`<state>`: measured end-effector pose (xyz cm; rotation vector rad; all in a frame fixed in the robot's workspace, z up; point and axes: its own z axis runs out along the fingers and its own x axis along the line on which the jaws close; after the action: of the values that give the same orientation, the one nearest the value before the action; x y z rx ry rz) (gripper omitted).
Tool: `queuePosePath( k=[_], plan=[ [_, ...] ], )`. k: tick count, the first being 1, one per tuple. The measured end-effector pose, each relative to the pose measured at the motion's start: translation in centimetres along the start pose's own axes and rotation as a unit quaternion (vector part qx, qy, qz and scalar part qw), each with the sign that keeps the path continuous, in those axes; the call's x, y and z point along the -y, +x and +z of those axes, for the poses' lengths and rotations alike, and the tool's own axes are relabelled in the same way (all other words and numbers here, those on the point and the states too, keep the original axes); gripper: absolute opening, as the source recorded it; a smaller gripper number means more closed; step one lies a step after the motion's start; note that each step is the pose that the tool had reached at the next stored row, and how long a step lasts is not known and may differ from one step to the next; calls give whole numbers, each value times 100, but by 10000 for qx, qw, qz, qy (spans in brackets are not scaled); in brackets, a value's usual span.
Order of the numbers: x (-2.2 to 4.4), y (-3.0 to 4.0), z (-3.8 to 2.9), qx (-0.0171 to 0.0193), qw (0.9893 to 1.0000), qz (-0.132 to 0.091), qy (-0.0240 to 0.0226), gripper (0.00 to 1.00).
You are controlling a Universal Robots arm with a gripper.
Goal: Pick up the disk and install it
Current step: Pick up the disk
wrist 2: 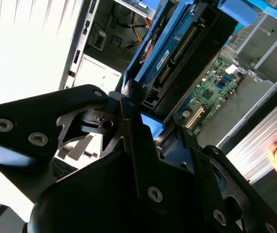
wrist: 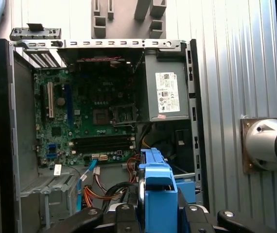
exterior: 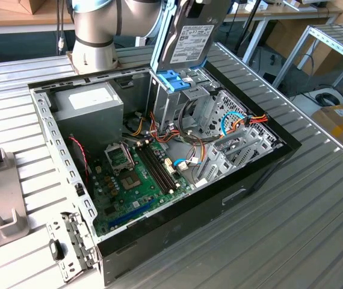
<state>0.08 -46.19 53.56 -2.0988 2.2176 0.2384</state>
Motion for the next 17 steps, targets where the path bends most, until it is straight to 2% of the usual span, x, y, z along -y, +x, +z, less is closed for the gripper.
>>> queuePosePath(
  k=[3, 4, 6, 8, 9, 10, 17],
  plan=[
    [1, 25, -2, 0, 10000, 0, 0, 37],
    [3, 53, -5, 0, 10000, 0, 0, 37],
    [8, 154, -15, 0, 10000, 0, 0, 37],
    [12, 220, -22, 0, 10000, 0, 0, 37],
    [16, 298, -31, 0, 10000, 0, 0, 37],
    [19, 345, -36, 0, 10000, 0, 0, 37],
    [22, 400, -42, 0, 10000, 0, 0, 37]
  ],
)
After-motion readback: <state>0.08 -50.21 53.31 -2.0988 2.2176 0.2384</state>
